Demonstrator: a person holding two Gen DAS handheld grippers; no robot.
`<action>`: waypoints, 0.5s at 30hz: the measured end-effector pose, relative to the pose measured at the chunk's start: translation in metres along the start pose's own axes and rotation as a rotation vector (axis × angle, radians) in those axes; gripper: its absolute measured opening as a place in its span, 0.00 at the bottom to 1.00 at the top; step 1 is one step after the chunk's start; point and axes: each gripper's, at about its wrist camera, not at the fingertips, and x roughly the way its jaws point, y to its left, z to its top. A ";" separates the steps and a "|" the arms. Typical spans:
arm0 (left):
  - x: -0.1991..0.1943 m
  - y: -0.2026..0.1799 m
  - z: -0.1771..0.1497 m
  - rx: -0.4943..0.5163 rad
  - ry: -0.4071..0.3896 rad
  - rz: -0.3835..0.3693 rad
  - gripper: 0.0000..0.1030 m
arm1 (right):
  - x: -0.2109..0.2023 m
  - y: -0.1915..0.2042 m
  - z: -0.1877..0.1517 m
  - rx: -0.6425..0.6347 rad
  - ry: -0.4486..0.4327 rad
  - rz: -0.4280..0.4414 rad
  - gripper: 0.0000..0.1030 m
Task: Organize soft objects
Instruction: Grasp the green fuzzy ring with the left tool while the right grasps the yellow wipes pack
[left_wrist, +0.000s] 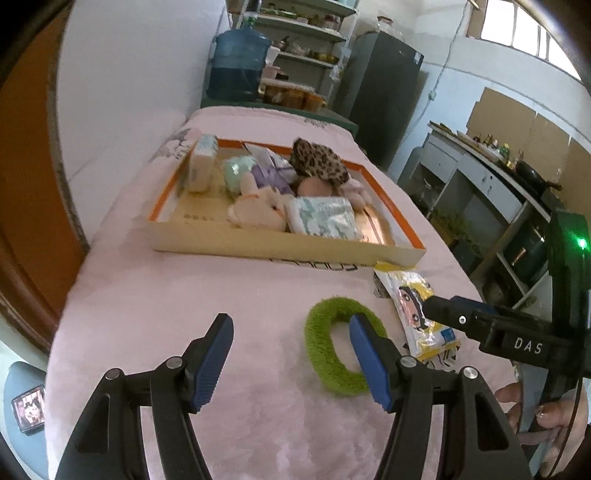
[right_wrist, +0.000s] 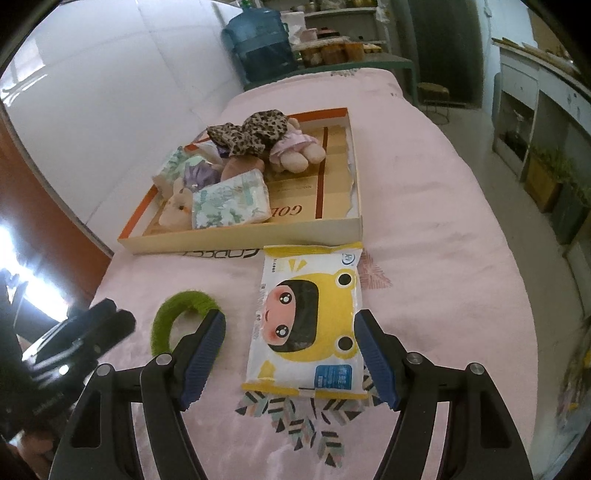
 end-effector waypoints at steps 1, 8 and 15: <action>0.003 -0.002 -0.001 0.004 0.006 -0.002 0.63 | 0.002 0.000 0.000 0.000 0.001 -0.003 0.72; 0.022 -0.009 -0.006 0.033 0.052 0.016 0.63 | 0.015 0.000 0.002 -0.014 0.007 -0.050 0.72; 0.035 -0.011 -0.008 0.047 0.085 0.041 0.63 | 0.023 0.006 0.003 -0.043 0.010 -0.099 0.72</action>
